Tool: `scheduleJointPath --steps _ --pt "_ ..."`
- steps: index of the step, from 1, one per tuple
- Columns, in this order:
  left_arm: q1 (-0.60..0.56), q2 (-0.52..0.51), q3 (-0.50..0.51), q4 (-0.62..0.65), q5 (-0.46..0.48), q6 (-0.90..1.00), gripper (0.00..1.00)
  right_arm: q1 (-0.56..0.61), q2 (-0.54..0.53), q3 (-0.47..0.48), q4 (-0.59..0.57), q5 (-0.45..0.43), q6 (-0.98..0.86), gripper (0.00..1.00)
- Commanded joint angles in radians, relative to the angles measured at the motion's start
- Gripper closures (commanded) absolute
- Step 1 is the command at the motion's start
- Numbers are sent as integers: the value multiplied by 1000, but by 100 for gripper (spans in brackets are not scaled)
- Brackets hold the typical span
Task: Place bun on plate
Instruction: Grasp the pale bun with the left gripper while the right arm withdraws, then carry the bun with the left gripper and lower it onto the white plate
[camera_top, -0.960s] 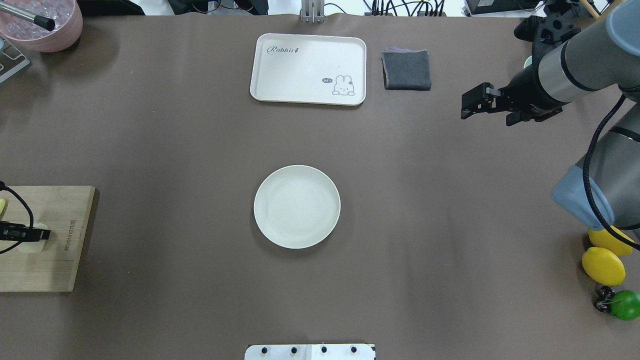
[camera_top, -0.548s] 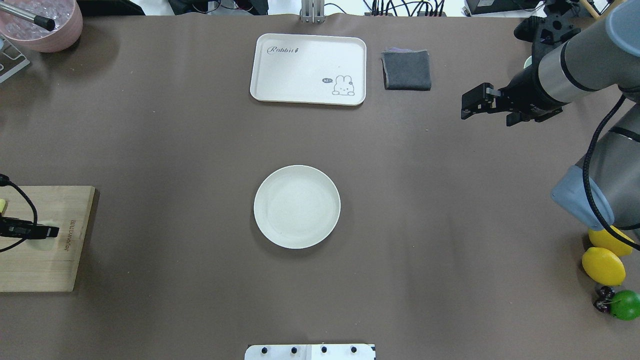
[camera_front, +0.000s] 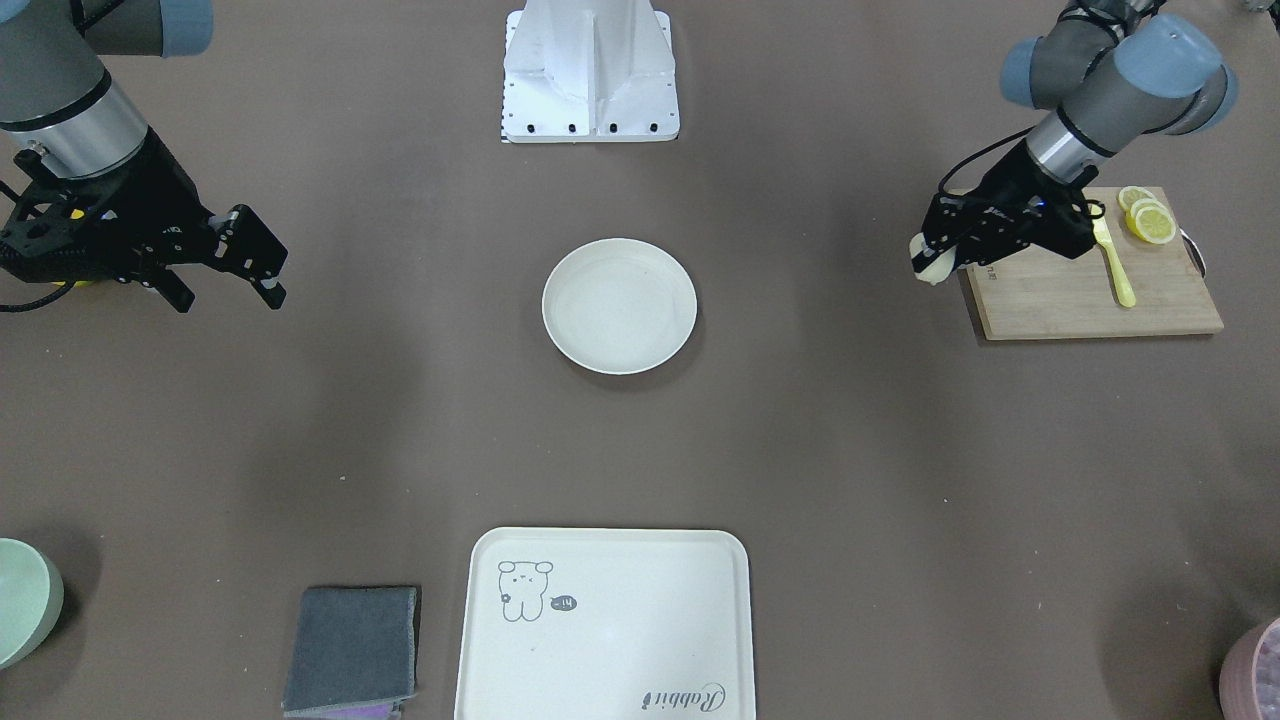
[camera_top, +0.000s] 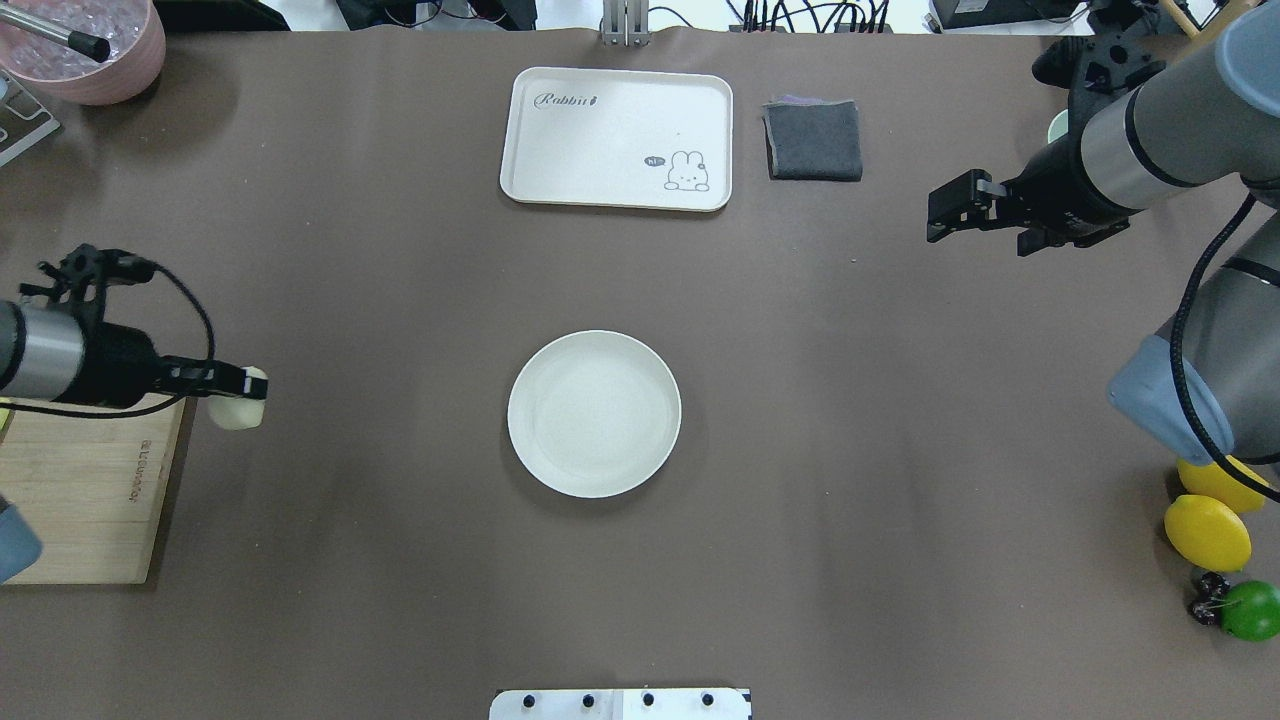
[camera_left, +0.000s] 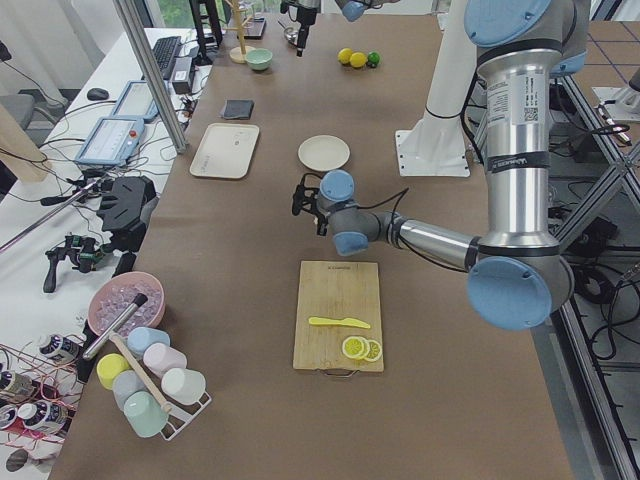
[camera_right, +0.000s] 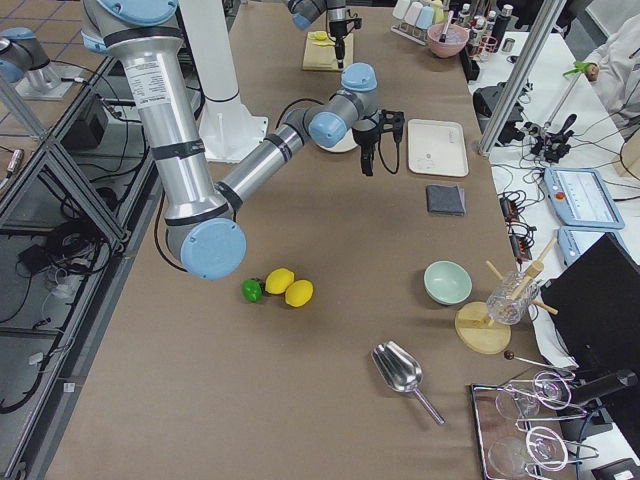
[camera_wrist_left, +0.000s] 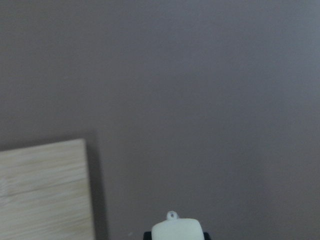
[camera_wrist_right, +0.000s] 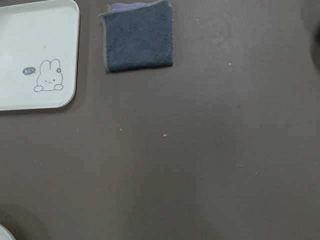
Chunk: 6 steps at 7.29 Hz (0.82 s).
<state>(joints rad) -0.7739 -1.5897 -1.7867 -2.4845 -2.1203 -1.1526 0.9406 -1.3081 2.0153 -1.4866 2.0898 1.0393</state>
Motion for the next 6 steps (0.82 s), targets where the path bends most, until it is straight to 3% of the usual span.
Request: scheduleJointPath --steps 1,4,6 --pt "59 -253 29 187 40 -99 62 59 -112 8 2 9 -136 0" --pt "226 -494 125 332 254 -220 62 341 -323 -24 -1 227 -560 0" --pt "245 -574 203 351 289 -234 62 502 -403 -108 -6 280 -842 0"
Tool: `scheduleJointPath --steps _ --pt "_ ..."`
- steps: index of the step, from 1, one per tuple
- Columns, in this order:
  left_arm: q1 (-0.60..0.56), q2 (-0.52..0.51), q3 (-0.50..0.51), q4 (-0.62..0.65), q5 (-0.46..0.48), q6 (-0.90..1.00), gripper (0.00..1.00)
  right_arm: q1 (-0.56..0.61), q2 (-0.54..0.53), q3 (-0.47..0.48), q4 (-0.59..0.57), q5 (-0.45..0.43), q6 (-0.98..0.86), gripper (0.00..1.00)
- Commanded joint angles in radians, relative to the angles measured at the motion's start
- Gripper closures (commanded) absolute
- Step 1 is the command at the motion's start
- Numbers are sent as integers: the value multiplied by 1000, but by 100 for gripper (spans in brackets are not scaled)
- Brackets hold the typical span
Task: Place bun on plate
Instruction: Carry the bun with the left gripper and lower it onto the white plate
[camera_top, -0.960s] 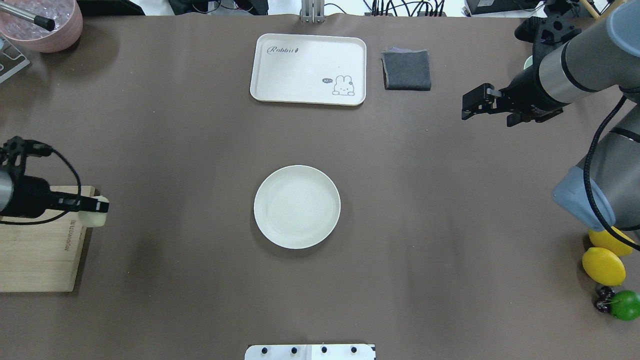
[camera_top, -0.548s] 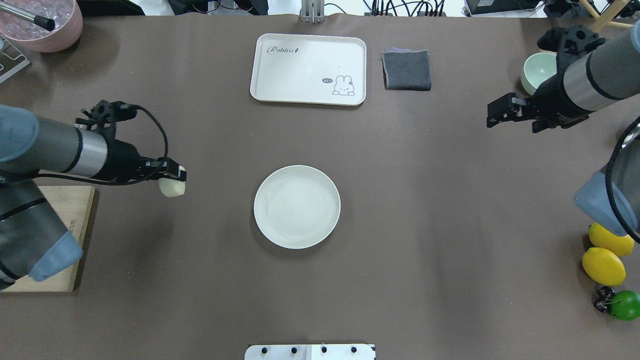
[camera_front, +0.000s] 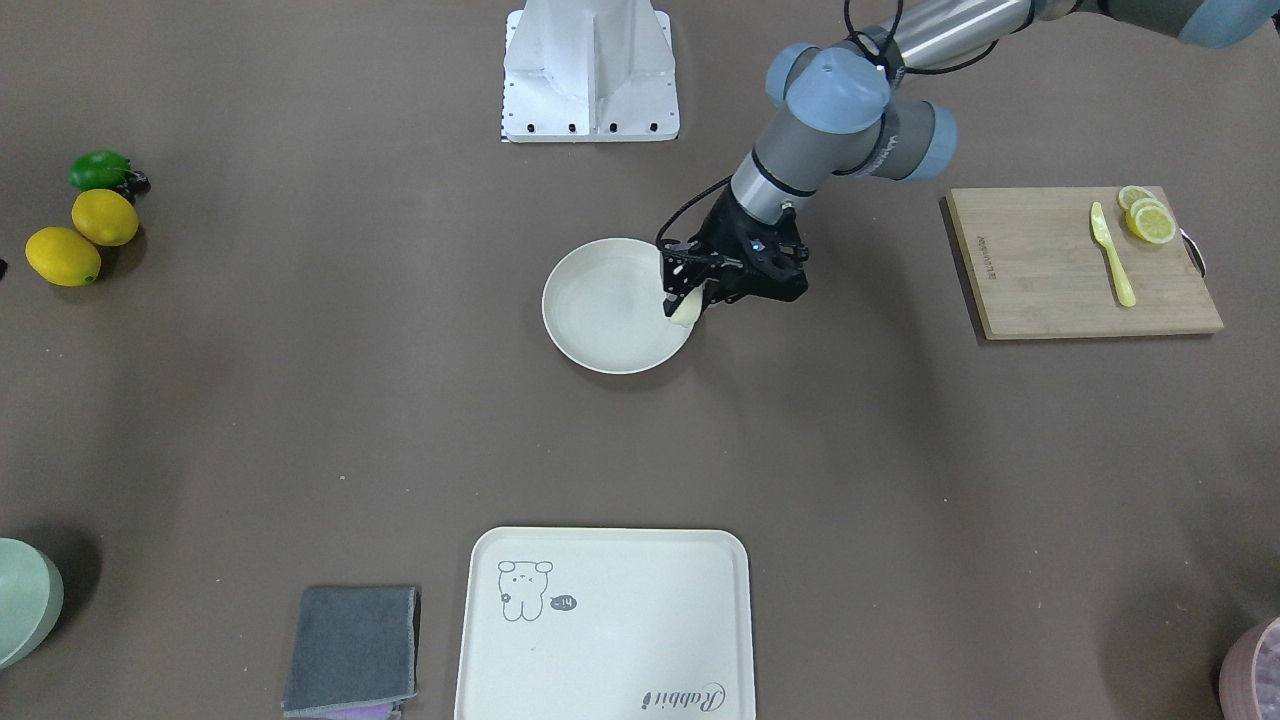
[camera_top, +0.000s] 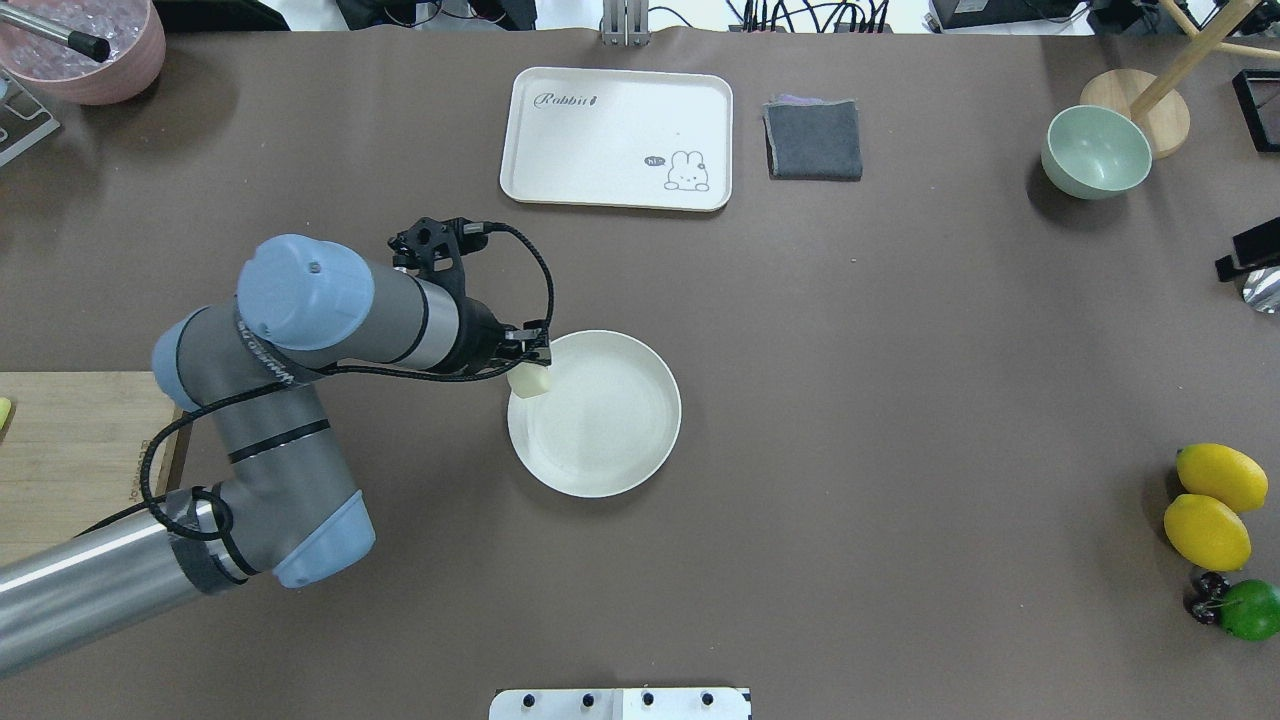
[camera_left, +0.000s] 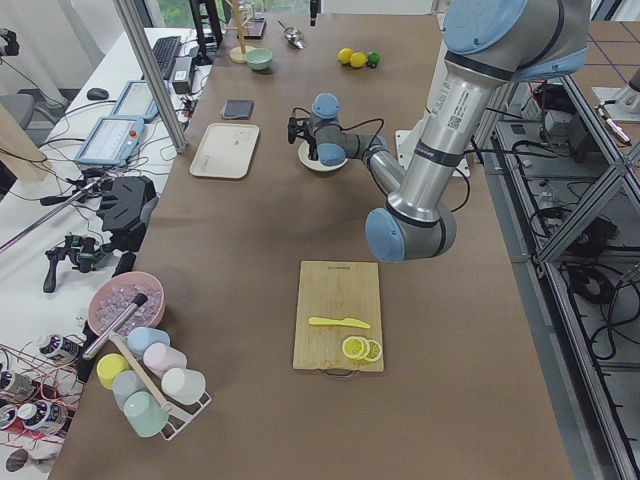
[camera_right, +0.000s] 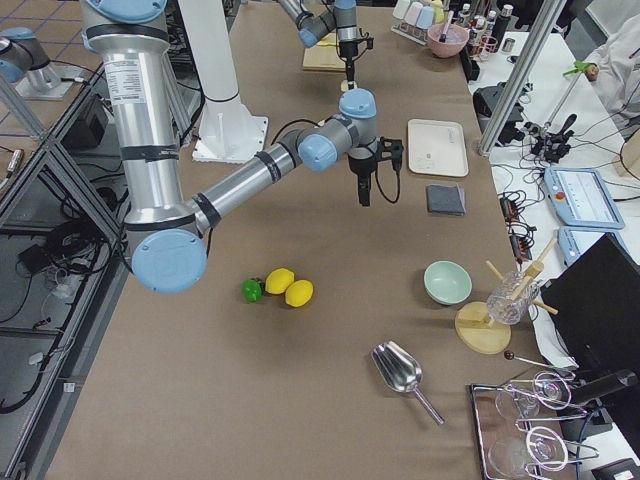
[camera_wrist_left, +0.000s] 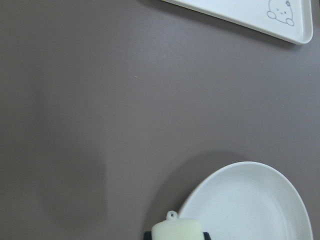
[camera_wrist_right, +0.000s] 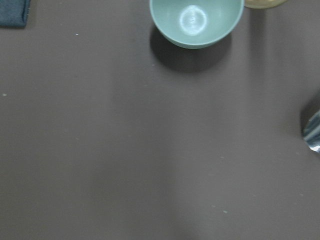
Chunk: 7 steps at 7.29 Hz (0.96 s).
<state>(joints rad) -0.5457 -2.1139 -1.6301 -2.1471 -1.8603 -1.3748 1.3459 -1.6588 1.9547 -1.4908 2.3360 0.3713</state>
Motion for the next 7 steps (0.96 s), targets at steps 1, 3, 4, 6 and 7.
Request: scheduleJointPath --steps 1,3,4,6,7 --pt "47 -70 73 13 68 -12 62 152 -91 -68 -2 34 -269 0" --pt "71 -80 81 13 92 -16 61 223 -159 -65 1 51 -307 0" --pt "104 -81 81 12 128 -50 43 229 -177 -66 1 49 -307 0" --pt "141 -78 81 10 191 -49 3 236 -182 -65 6 49 -307 0" --pt "133 -77 61 10 191 -49 3 236 -183 -65 9 51 -307 0"
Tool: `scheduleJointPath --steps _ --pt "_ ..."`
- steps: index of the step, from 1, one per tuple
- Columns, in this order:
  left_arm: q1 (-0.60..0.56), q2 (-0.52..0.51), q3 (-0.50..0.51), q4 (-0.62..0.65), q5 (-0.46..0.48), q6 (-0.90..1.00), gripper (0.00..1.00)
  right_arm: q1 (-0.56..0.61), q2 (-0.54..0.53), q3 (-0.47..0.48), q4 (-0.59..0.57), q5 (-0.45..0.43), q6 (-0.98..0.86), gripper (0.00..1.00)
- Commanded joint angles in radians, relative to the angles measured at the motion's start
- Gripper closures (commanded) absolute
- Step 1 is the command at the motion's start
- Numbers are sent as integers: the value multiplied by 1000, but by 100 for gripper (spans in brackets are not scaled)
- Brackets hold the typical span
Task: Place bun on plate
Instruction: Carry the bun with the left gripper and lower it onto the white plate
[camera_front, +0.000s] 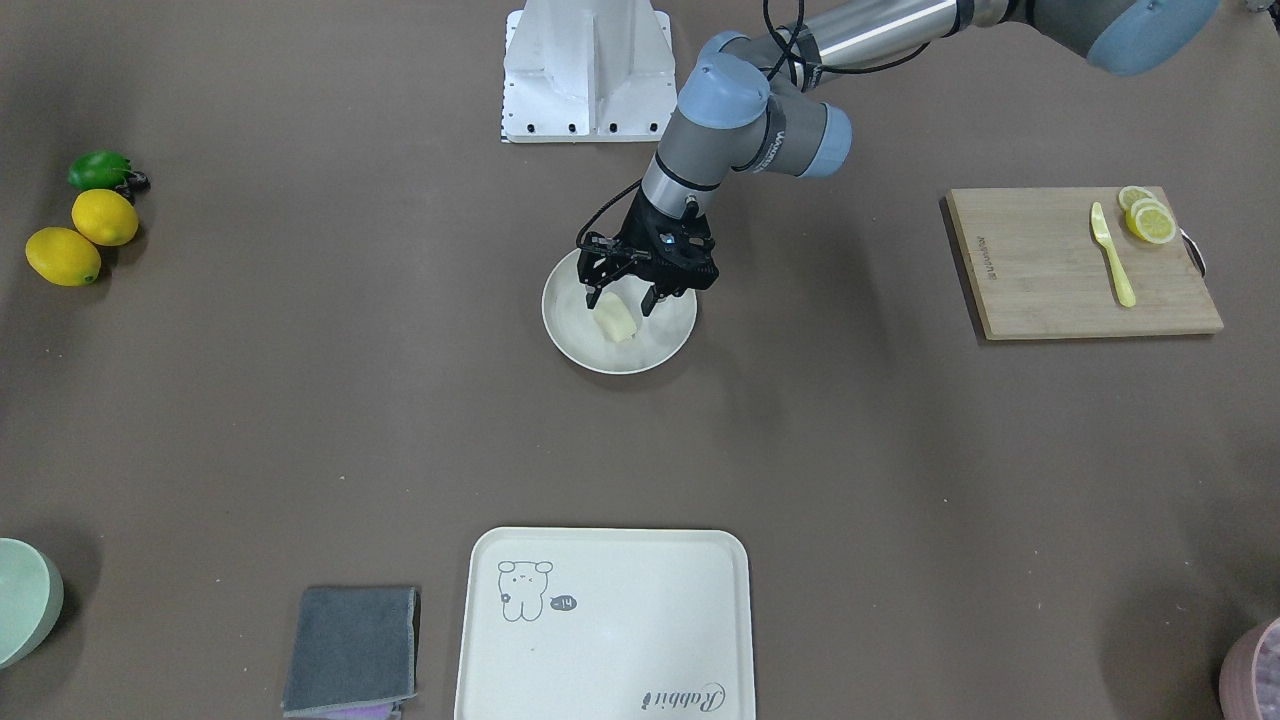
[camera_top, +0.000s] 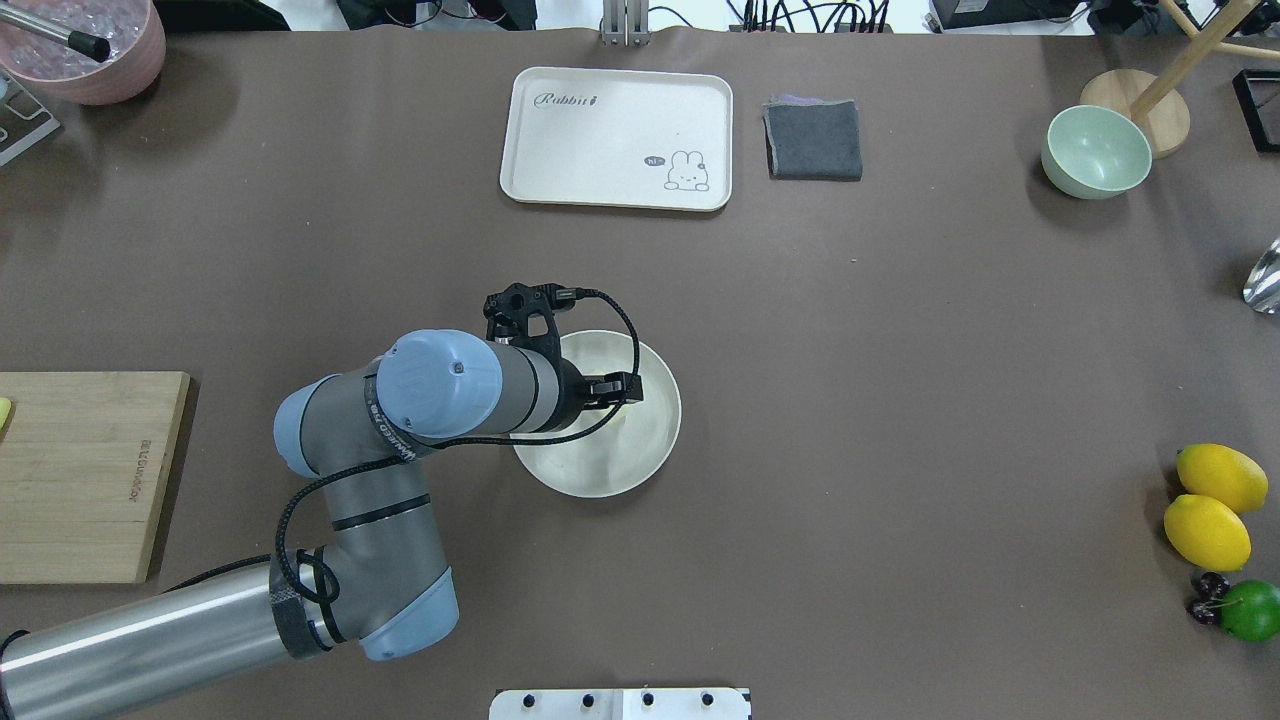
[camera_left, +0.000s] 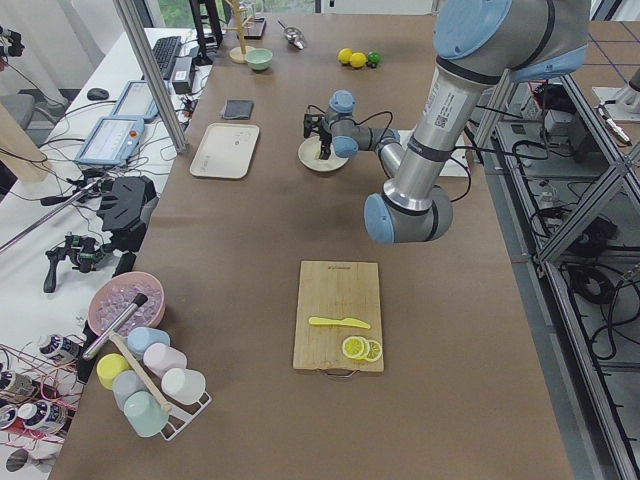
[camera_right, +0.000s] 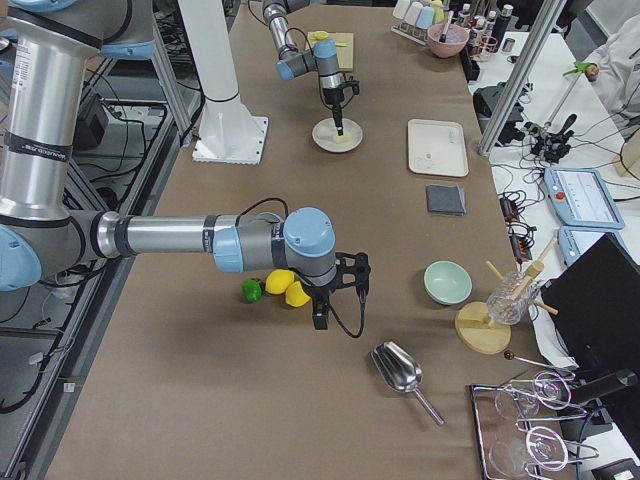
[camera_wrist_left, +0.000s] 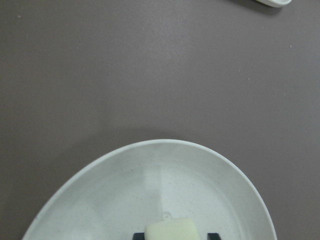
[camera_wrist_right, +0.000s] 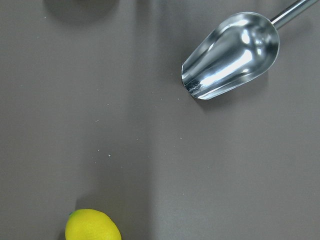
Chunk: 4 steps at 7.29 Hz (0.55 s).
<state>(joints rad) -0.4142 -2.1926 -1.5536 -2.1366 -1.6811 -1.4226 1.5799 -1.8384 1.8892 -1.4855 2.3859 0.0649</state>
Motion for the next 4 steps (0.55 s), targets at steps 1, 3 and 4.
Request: scheduleJointPath --steps 1,3,4 --pt "-38 8 -63 6 0 -2 3 2 -5 -1 7 1 0 0" --pt "-147 65 -263 300 -116 17 3 2 -19 1 8 -1 0 0" --pt "-184 135 -378 446 -121 177 3 0 -21 -1 8 -1 1 0"
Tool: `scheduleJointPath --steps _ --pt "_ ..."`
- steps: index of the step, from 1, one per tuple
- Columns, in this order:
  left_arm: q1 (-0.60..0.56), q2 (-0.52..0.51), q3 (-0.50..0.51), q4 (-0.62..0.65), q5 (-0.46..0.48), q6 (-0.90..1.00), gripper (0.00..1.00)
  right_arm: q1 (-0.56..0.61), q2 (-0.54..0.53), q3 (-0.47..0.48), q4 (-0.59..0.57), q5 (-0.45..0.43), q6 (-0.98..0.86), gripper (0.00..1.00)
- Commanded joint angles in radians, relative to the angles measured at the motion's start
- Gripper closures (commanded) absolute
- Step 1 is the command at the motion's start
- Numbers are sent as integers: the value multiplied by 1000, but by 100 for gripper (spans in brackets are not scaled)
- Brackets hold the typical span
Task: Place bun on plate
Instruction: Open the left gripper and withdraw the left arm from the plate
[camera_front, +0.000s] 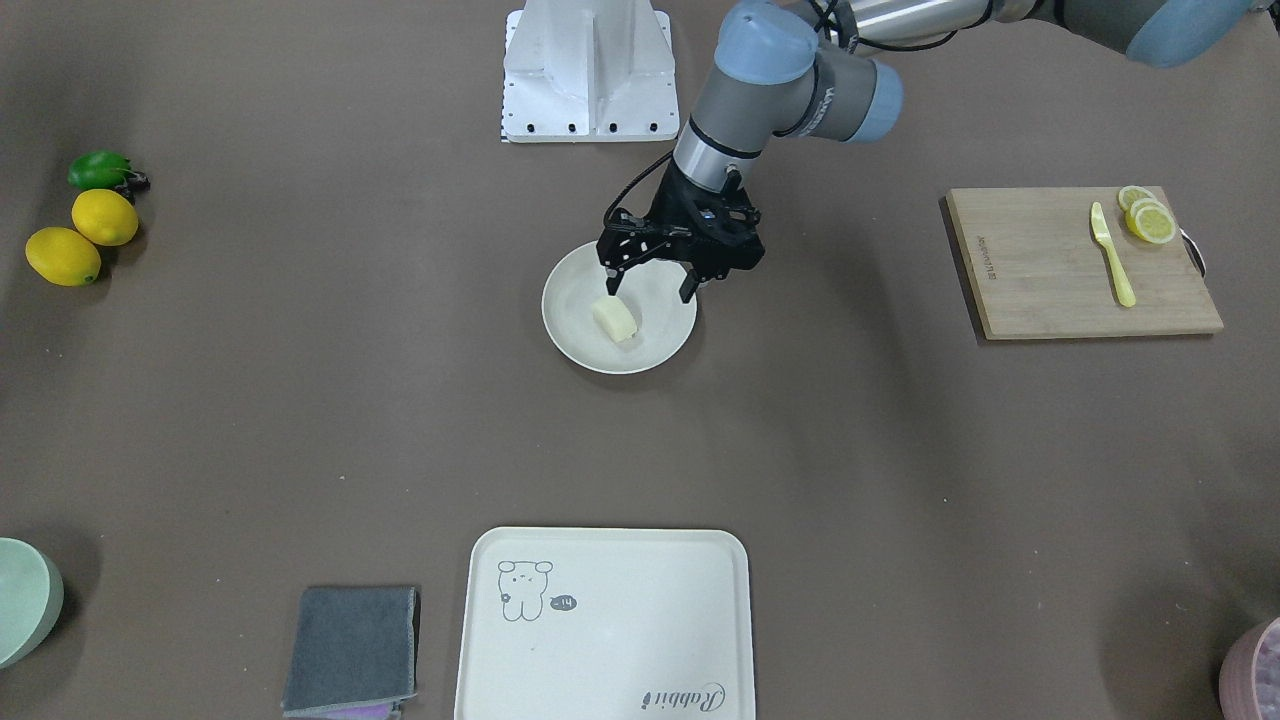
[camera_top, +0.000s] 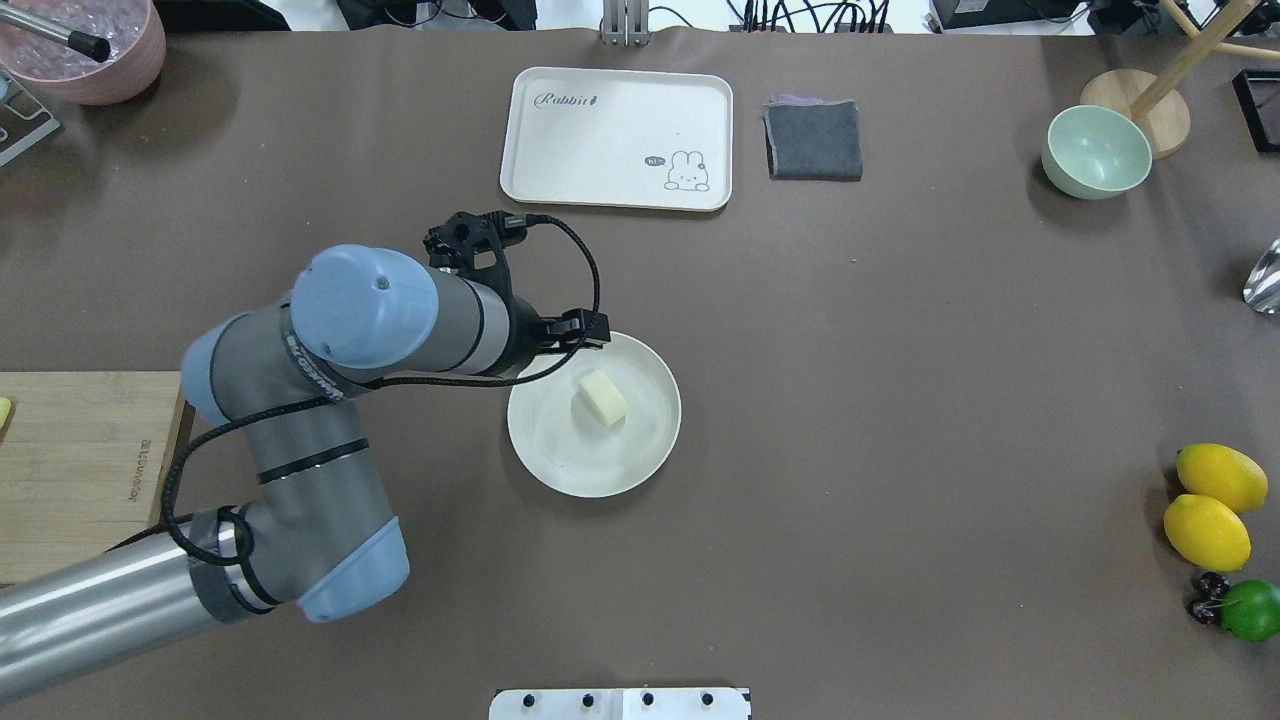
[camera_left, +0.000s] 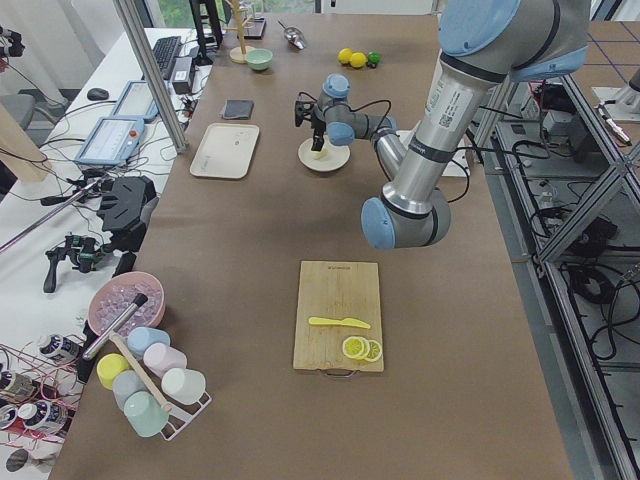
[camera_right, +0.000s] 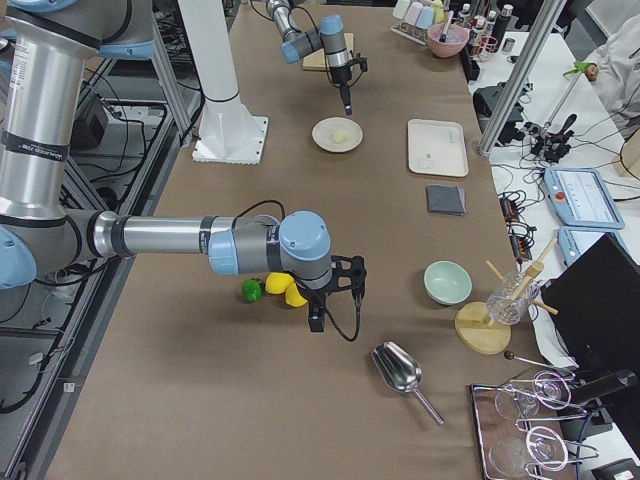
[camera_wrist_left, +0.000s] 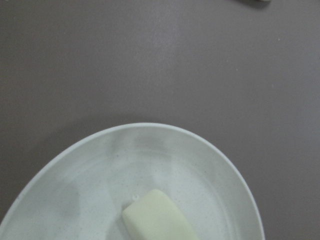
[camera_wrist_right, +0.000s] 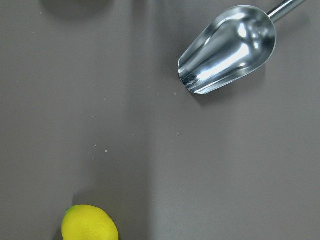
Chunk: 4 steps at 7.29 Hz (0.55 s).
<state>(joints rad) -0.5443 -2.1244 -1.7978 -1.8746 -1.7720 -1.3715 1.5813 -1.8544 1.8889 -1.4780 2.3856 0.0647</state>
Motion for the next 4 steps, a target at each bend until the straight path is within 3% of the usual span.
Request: scheduleJointPath --steps 1,3,4 --pt "-107 192 -252 318 -40 332 3 0 -6 -1 1 0 1 0" --pt "-437 343 -302 483 -226 861 2 0 -6 -7 1 0 1 0" --pt "-658 439 -249 483 -342 1212 2 -1 -6 -11 1 0 0 0"
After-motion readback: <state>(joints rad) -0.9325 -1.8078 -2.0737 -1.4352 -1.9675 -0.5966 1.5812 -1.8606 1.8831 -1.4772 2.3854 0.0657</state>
